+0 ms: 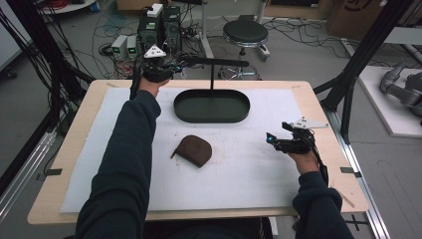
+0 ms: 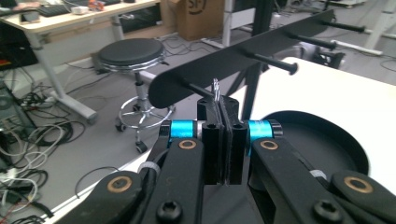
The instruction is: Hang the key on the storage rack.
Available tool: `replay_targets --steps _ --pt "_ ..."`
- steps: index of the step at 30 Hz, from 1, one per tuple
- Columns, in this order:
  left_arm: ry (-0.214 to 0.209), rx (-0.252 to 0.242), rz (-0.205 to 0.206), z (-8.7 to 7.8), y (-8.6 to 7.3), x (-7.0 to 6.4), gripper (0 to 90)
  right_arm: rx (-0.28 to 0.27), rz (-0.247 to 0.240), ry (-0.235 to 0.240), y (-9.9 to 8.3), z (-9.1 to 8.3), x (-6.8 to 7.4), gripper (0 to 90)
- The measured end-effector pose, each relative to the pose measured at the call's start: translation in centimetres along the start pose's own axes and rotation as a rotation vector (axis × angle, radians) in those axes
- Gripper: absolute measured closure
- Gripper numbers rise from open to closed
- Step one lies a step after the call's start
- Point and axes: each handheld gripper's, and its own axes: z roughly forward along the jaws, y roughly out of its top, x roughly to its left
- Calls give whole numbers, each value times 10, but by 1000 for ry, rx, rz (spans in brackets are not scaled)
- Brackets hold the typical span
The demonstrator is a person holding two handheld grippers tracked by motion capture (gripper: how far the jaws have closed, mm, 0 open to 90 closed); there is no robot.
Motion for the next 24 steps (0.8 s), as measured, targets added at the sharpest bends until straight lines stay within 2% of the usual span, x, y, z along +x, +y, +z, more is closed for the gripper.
replay_targets --steps 7,14,15,17,18,19,24 --pt "-14 28 -3 3 -2 -3 881 4 -1 1 -1 1 -1 192" --pt "-23 32 -9 2 -1 -4 876 6 3 1 -1 1 -1 191" --pt "5 33 -15 2 -1 -4 858 7 2 1 -1 0 -1 192" --pt "32 27 -59 1 -2 -1 711 7 0 0 -1 1 -1 192" --pt "32 27 -59 1 -2 -1 631 7 0 0 -1 1 -1 192" --pt "54 33 -89 -1 -2 1 568 9 -2 1 -1 1 -1 192" --pt "77 24 -85 -14 -5 0 544 7 -3 3 -1 2 -1 192"
